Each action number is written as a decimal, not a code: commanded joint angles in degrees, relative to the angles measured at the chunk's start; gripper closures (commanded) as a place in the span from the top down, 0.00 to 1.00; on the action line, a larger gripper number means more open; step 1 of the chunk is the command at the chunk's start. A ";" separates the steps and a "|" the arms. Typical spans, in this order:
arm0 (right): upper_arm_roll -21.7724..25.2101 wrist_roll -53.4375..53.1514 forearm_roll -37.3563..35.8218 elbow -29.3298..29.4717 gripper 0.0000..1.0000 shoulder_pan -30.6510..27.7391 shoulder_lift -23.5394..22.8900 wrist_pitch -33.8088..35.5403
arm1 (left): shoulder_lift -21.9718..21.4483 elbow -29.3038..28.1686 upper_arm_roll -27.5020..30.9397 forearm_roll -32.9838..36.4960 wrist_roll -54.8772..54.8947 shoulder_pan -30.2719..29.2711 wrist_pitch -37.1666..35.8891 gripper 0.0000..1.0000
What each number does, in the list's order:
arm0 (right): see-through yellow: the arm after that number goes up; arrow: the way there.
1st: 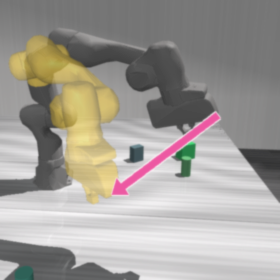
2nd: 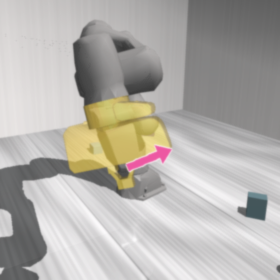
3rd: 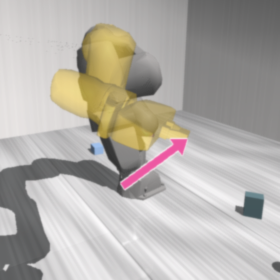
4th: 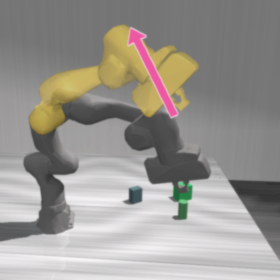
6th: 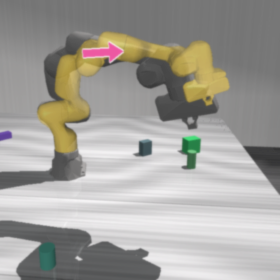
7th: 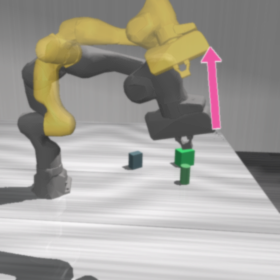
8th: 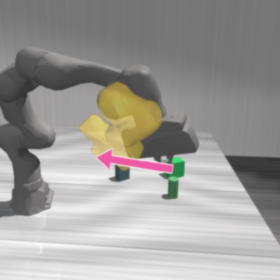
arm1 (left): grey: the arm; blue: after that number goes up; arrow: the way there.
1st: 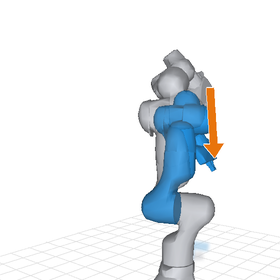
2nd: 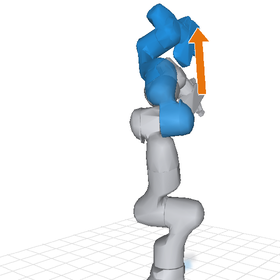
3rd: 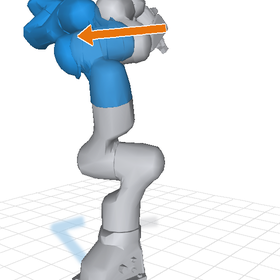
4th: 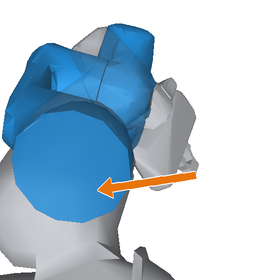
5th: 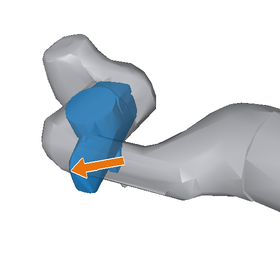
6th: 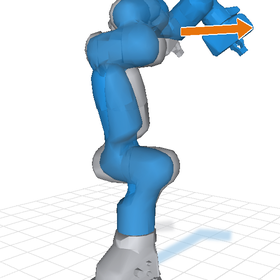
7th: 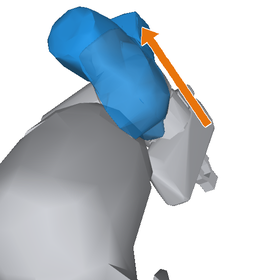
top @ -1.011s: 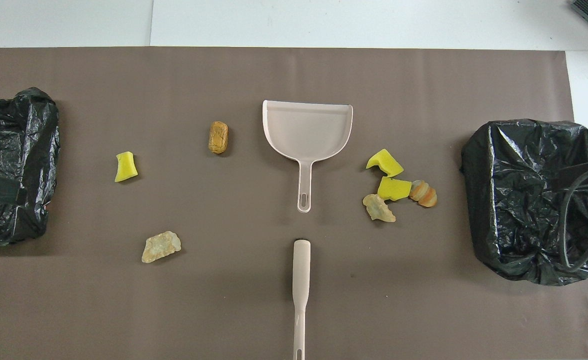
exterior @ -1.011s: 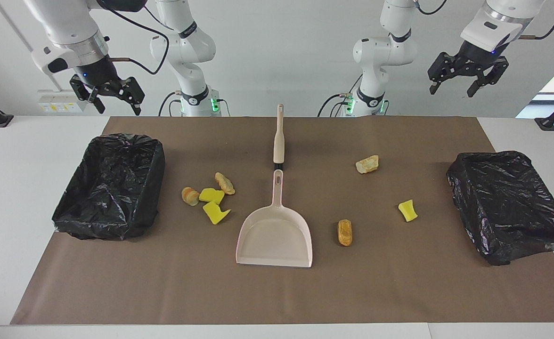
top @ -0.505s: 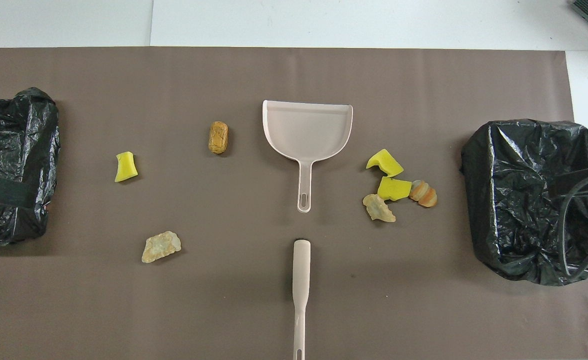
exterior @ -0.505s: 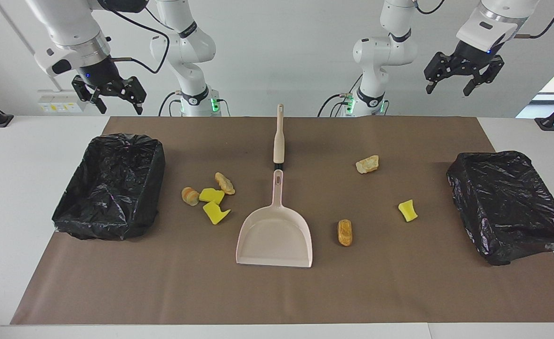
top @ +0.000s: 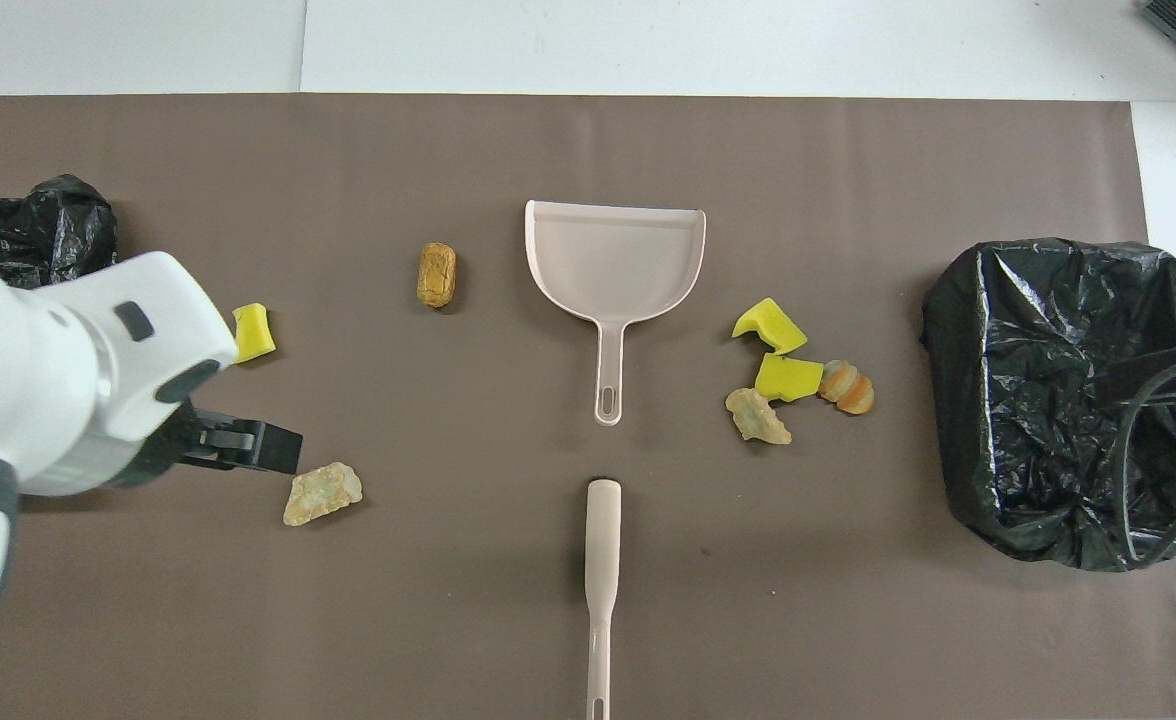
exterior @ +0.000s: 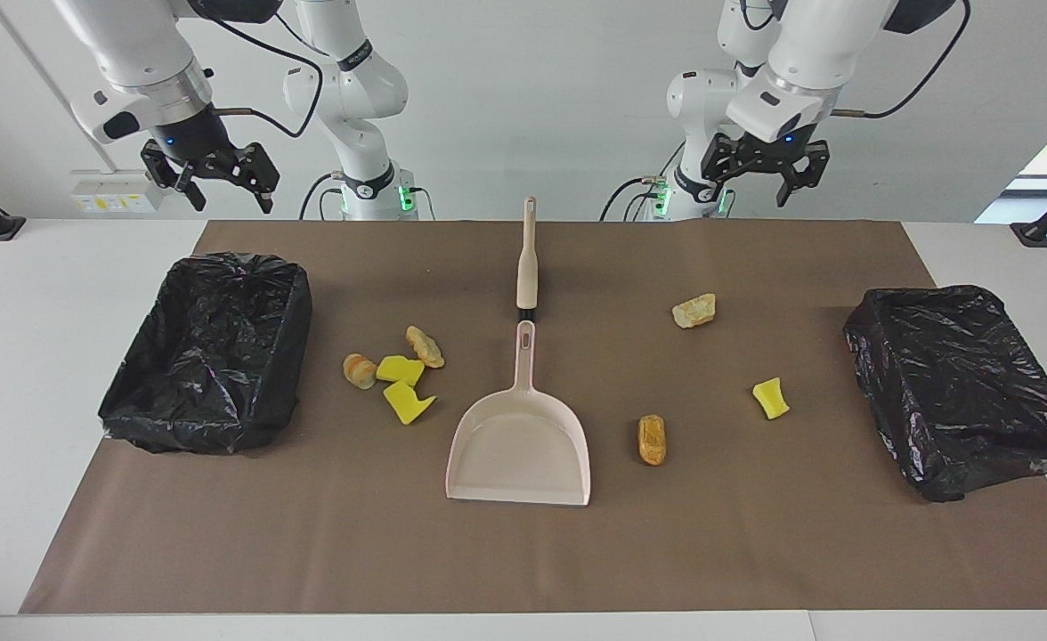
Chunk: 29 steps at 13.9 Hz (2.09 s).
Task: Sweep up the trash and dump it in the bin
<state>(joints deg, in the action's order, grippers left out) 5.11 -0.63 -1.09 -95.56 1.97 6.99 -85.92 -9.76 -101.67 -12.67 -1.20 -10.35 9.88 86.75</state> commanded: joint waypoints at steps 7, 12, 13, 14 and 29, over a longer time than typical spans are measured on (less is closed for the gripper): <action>-0.02 -0.95 0.30 -1.64 1.00 -0.04 1.36 -0.13 | -3.69 -22.59 0.90 -2.93 -21.45 23.32 23.27 1.00; -1.77 -4.71 -2.07 -0.51 1.00 0.84 0.31 2.06 | 2.46 -28.14 0.90 -2.93 -36.21 35.99 36.19 1.00; -2.56 -6.12 -1.99 0.80 1.00 1.01 -0.39 2.33 | 3.77 -28.76 0.90 -2.93 -37.28 38.09 37.77 1.00; -3.35 -7.18 -1.38 2.47 1.00 1.19 -1.53 2.51 | 5.09 -29.46 0.90 -2.93 -38.68 39.50 39.70 1.00; -5.64 -35.20 0.91 15.41 1.00 17.18 -24.03 -4.51 | 8.36 -31.58 1.33 -2.75 -39.75 41.54 41.31 0.55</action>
<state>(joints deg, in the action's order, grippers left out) -0.36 -31.92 -1.11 -82.53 17.58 -15.01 -89.30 0.42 -132.80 -12.03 -3.66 -49.85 50.85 130.10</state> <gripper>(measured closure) 0.000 0.233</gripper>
